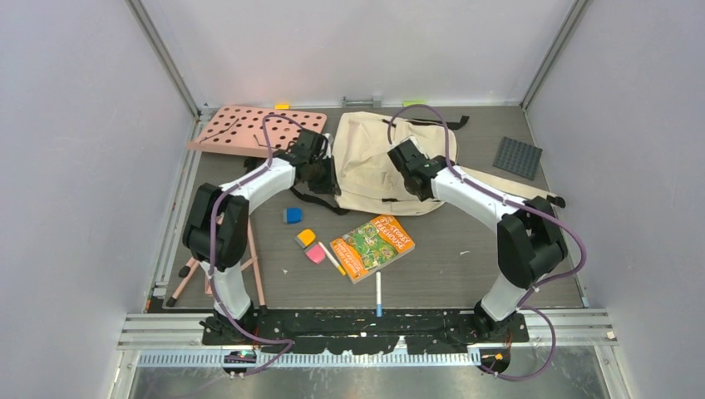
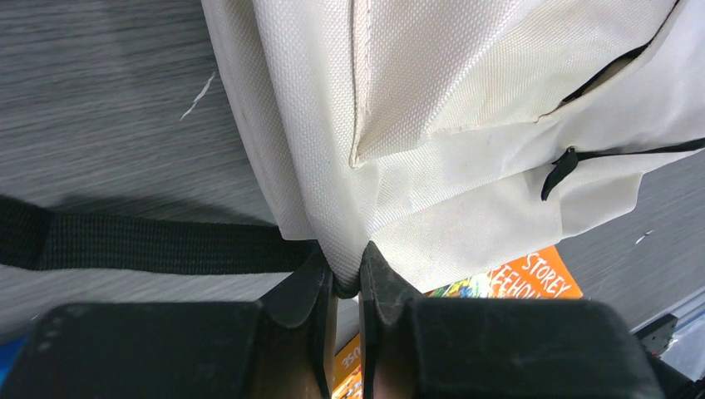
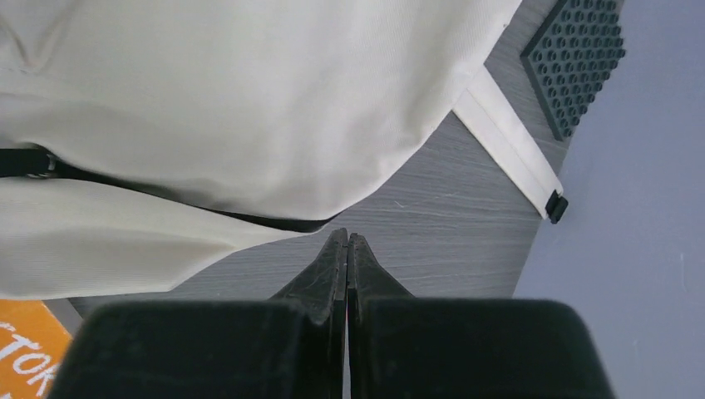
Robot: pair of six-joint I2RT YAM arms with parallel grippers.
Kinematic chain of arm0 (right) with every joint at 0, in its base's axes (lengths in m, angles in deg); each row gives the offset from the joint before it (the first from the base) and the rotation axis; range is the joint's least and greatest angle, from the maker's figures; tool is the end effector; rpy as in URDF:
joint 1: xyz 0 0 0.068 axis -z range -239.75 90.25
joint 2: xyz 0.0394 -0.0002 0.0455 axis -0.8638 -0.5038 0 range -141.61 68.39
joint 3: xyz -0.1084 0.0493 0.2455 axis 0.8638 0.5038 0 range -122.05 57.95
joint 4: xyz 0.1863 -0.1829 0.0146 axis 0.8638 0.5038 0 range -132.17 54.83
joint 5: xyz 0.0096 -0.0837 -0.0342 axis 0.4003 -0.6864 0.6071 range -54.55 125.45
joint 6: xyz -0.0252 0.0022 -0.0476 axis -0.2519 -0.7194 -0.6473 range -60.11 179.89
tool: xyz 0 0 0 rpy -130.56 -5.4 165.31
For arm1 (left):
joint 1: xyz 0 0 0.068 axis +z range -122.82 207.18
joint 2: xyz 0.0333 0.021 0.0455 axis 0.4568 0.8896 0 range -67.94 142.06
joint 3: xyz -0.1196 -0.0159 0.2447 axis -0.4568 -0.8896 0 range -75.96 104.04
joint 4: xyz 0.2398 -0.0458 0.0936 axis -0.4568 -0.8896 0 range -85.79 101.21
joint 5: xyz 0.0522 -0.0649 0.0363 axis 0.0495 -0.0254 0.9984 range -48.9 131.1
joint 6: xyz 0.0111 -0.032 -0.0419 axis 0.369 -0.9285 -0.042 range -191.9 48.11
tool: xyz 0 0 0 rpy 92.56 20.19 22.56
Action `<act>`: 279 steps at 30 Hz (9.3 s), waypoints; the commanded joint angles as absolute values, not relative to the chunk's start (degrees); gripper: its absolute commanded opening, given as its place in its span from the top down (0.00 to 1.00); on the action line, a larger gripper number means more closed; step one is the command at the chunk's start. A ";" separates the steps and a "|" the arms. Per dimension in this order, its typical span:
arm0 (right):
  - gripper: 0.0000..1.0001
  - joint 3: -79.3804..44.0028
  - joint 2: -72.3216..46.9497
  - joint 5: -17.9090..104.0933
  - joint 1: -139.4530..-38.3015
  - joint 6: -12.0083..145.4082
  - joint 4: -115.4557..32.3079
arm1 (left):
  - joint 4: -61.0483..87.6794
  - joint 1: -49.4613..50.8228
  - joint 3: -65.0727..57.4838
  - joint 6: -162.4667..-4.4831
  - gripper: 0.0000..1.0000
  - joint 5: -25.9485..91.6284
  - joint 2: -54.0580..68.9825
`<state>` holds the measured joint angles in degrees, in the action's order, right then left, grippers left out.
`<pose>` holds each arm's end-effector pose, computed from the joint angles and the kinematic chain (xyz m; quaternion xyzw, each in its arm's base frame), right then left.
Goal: Pack the student bag
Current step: Unzip at the center of the board.
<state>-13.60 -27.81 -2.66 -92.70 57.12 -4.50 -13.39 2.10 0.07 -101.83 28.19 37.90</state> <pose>0.3003 0.1685 0.2380 -0.2072 0.8975 -0.2472 0.3008 0.3569 -0.1758 0.2094 -0.0058 0.9467 -0.2352 0.2198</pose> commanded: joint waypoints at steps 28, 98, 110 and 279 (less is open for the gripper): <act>0.53 -22.61 -41.40 27.04 -95.52 53.80 -11.30 | -14.72 3.20 -1.39 -96.65 1.00 22.91 33.46; 0.99 -20.29 -35.36 14.98 -88.36 71.66 -5.02 | -15.26 3.71 -6.17 -97.05 1.00 30.10 29.47; 0.99 -12.71 -17.93 13.02 -77.71 71.05 -2.10 | -19.46 5.24 -6.74 -91.73 1.00 36.55 27.51; 0.99 -22.47 -30.39 48.33 -64.23 75.26 -20.79 | -3.33 -15.27 38.74 -114.12 0.64 17.69 65.60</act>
<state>-22.74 -34.21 48.66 -64.18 74.87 -18.60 -5.78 -15.45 37.11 -112.47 20.94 66.22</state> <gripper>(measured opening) 0.034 0.491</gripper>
